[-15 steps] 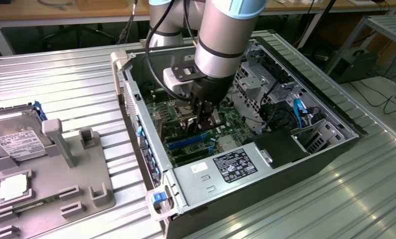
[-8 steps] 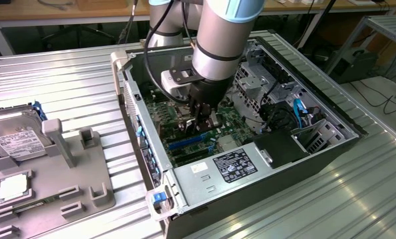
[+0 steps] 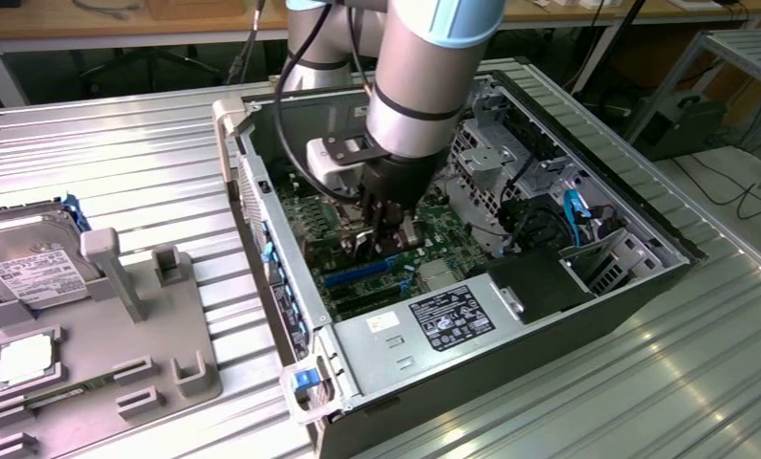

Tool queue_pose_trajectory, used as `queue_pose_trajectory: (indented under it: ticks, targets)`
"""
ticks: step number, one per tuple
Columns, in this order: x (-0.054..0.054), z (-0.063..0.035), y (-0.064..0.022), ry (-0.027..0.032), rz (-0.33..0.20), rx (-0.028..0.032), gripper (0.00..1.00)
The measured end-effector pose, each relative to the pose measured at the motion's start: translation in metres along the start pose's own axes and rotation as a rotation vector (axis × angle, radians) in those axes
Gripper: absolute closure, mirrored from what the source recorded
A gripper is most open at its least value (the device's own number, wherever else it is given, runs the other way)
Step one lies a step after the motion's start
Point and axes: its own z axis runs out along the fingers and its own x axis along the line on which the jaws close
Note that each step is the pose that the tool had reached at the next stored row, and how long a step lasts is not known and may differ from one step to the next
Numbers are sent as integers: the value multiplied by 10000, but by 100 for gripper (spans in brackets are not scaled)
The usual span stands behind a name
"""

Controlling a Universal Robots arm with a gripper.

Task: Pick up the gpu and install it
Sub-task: 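Insert the gpu into the slot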

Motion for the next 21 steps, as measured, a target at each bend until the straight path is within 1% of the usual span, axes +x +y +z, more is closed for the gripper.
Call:
queue_pose_trajectory:
  ticks: [21]
  targets:
    - [7,65,64,-1,0,0,72]
